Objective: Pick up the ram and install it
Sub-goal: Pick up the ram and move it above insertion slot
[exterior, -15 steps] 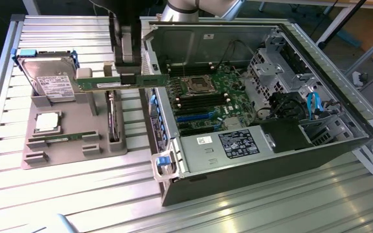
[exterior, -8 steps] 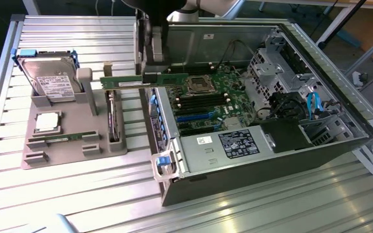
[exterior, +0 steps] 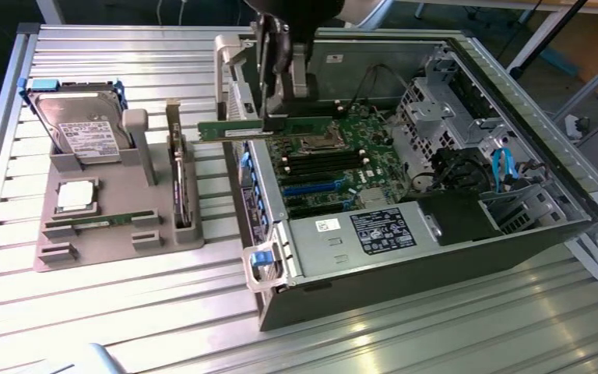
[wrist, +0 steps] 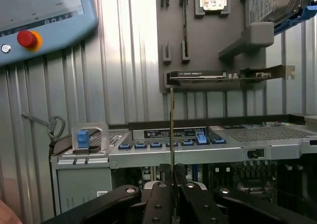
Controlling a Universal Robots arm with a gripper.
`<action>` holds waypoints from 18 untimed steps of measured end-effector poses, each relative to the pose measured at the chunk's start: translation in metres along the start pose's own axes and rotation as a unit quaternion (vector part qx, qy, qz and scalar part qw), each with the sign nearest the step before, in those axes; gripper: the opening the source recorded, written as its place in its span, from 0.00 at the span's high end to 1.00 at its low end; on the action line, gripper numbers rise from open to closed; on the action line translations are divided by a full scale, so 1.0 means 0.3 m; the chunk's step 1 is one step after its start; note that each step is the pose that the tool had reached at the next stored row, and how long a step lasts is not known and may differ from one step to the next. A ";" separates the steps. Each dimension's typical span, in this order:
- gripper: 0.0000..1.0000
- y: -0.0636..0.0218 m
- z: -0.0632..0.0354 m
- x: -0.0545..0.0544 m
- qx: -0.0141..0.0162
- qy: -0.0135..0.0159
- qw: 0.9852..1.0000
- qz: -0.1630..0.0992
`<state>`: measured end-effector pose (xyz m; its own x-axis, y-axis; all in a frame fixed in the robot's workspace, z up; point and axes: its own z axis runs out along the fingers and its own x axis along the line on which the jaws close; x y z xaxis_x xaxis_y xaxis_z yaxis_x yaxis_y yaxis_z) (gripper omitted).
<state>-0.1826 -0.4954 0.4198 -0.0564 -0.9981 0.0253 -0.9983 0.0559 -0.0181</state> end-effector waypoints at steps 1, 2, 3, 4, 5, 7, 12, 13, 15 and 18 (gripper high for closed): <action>0.87 -0.019 0.001 -0.001 0.000 0.000 1.000 0.000; 0.87 -0.032 0.001 -0.002 0.000 0.000 1.000 0.000; 0.87 -0.047 0.002 -0.003 0.000 0.000 1.000 0.000; 0.87 -0.059 0.002 -0.003 0.000 0.000 1.000 0.000; 0.87 -0.072 0.003 -0.004 0.000 0.000 1.000 0.000; 0.87 -0.111 0.004 -0.006 0.000 0.001 1.000 0.000; 0.87 -0.185 0.007 -0.011 0.000 0.001 1.000 0.000; 0.87 -0.208 0.008 -0.012 0.000 0.001 1.000 0.000; 0.87 -0.241 0.010 -0.014 0.000 0.001 1.000 0.000; 0.87 -0.302 0.012 -0.017 0.000 0.001 1.000 0.000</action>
<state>-0.0919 -0.4954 0.4175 -0.0563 -0.9980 0.0277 -0.9983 0.0558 -0.0173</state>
